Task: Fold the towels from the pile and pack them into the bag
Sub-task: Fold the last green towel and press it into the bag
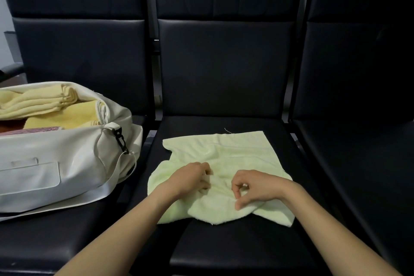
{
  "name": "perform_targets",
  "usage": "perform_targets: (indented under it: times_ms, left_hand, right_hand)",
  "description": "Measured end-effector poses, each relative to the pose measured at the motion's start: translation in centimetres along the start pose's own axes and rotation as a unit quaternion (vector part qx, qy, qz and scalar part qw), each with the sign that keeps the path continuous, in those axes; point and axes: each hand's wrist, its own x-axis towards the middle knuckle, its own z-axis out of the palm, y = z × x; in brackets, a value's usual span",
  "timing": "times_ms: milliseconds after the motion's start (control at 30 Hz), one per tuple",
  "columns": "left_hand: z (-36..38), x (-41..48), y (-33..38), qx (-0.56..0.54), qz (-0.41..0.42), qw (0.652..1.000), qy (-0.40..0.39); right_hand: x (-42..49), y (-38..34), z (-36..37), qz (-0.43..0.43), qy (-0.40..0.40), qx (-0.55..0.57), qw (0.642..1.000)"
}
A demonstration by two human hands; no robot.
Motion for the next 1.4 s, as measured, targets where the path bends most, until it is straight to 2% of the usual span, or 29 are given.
perform_targets:
  times_ms: [67, 133, 167, 233, 300, 367, 567, 667, 767, 867, 933, 1000, 1067, 1133, 1233, 1300, 1400]
  left_hand:
    - [-0.4, -0.2, 0.2, 0.048, 0.01, 0.999, 0.022]
    - [-1.2, -0.5, 0.3, 0.058, 0.056, 0.994, 0.068]
    - [-1.6, -0.7, 0.4, 0.032, 0.084, 0.992, 0.087]
    - [-2.4, -1.4, 1.2, -0.093, 0.115, 0.985, 0.092]
    - [-3.2, -2.1, 2.4, -0.185, 0.127, 0.971, 0.081]
    - [-4.0, -2.4, 2.5, -0.187, 0.132, 0.969, 0.094]
    - [-7.5, -2.9, -2.4, -0.116, 0.016, 0.99, 0.085]
    - [-8.4, -2.8, -4.5, -0.141, -0.044, 0.985, 0.088]
    - [-8.9, -2.3, -6.0, -0.186, -0.079, 0.977, 0.067]
    - [-9.0, -1.1, -7.2, -0.215, -0.097, 0.969, 0.073]
    - [-9.1, 0.2, -7.8, -0.225, -0.1, 0.965, 0.091]
    - [-9.2, 1.7, -7.8, -0.268, -0.108, 0.949, 0.124]
    - [-9.3, 3.4, -7.5, -0.305, -0.129, 0.929, 0.165]
    - [-9.1, 5.2, -7.3, -0.307, -0.149, 0.917, 0.207]
    - [-7.9, 7.4, -7.9, -0.269, -0.189, 0.915, 0.233]
    - [-6.7, 8.1, -8.6, -0.204, -0.212, 0.93, 0.221]
    - [-5.1, 8.6, -10.0, -0.151, -0.226, 0.937, 0.217]
  right_hand:
    - [0.1, -0.1, 0.0, 0.008, 0.005, 0.006, 1.0]
    - [0.2, -0.1, 0.1, 0.014, 0.054, 0.02, 0.998]
    - [0.4, -0.1, 0.2, 0.01, 0.095, 0.031, 0.995]
    - [0.6, -0.1, 0.4, -0.008, 0.155, 0.06, 0.986]
    - [0.7, -0.1, 0.3, -0.02, 0.166, 0.074, 0.983]
    - [0.4, -0.3, -0.2, -0.02, 0.162, 0.056, 0.985]
    - [-2.8, 2.8, -4.2, 0.024, 0.262, 0.087, 0.961]
    - [-3.7, 4.5, -5.3, 0.034, 0.287, 0.201, 0.936]
    - [-2.9, 5.5, -5.9, 0.055, 0.277, 0.25, 0.926]
    - [-1.7, 6.2, -7.1, 0.073, 0.209, 0.313, 0.924]
    - [-0.9, 6.3, -8.3, 0.074, 0.17, 0.377, 0.907]
    - [0.3, 6.4, -9.4, 0.059, 0.177, 0.437, 0.88]
    - [2.0, 6.9, -10.3, 0.059, 0.231, 0.468, 0.851]
    - [4.3, 7.9, -10.8, 0.096, 0.317, 0.435, 0.837]
    - [7.6, 9.3, -10.5, 0.148, 0.403, 0.332, 0.84]
    - [9.1, 10.1, -9.8, 0.174, 0.407, 0.257, 0.859]
    - [10.6, 11.1, -8.5, 0.191, 0.359, 0.167, 0.898]
